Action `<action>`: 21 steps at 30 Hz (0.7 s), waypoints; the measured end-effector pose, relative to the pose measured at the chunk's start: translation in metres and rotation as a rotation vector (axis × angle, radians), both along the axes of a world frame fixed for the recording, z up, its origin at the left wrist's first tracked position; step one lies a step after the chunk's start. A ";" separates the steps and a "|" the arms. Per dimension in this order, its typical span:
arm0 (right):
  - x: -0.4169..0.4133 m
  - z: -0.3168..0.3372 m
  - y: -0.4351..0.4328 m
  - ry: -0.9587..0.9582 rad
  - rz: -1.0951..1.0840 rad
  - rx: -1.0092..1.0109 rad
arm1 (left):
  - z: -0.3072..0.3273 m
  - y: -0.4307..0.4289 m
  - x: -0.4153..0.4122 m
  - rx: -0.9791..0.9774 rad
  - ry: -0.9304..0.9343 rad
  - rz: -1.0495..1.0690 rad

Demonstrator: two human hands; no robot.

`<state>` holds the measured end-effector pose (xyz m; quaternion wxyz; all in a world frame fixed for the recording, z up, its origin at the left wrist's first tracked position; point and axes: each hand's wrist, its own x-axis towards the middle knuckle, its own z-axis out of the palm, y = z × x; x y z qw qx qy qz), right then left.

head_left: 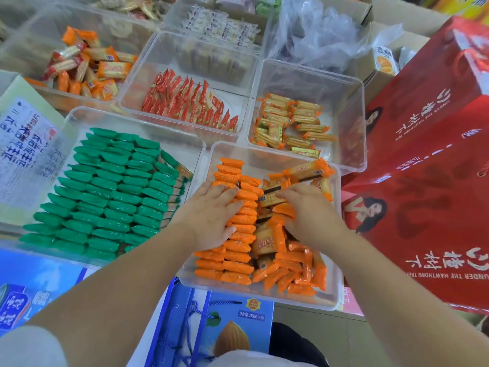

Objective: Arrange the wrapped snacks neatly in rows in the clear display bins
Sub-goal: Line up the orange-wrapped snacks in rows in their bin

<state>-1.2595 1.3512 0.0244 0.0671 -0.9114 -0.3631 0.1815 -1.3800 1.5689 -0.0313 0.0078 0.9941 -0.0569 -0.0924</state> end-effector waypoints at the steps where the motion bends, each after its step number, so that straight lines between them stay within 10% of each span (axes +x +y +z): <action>1: 0.008 -0.002 -0.002 0.027 0.059 -0.140 | 0.001 0.000 0.000 -0.002 0.001 0.002; 14: 0.017 0.006 0.002 0.005 -0.002 -0.176 | 0.004 -0.001 0.000 -0.029 0.022 0.011; 21: 0.038 0.055 0.027 0.024 -0.077 0.281 | 0.005 0.000 0.000 -0.029 0.031 0.003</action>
